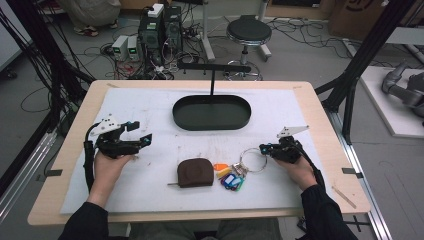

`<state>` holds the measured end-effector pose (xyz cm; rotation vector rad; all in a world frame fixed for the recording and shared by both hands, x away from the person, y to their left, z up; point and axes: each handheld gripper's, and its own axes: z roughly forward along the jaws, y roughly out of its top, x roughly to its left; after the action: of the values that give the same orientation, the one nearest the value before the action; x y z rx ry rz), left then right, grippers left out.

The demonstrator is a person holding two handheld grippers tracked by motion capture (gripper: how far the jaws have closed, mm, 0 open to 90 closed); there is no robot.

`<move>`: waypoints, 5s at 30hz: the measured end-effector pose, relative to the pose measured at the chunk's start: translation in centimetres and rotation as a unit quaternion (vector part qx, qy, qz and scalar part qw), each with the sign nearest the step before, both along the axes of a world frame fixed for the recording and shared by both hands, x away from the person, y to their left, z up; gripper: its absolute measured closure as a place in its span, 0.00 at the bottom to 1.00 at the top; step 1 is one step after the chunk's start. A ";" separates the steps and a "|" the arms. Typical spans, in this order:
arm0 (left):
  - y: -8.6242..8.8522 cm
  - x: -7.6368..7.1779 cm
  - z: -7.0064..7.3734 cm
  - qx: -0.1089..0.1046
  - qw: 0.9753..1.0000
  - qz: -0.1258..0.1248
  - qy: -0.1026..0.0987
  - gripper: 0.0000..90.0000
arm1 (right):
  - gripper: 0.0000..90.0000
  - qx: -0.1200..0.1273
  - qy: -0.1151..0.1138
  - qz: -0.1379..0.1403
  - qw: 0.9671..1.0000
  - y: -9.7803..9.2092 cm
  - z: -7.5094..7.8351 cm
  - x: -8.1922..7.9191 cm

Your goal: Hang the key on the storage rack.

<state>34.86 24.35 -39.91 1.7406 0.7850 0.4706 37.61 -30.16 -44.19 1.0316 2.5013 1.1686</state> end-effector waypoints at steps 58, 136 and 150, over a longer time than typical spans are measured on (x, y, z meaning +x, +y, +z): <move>-0.2 0.0 0.6 -0.014 1.000 -0.003 -0.024 0.29 | 0.95 0.104 -0.022 0.066 0.992 3.1 2.8 -2.9; 0.0 -0.7 0.5 -0.013 0.999 -0.017 -0.024 0.29 | 0.98 0.120 -0.142 0.048 0.981 4.0 16.7 6.5; 0.3 -0.9 0.4 -0.012 1.000 -0.013 -0.024 0.29 | 0.97 0.112 -0.145 0.008 0.983 4.9 15.6 10.2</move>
<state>33.91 24.67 -39.51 1.7107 0.7299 0.4810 47.77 -25.31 -28.55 0.8182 2.1950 1.5129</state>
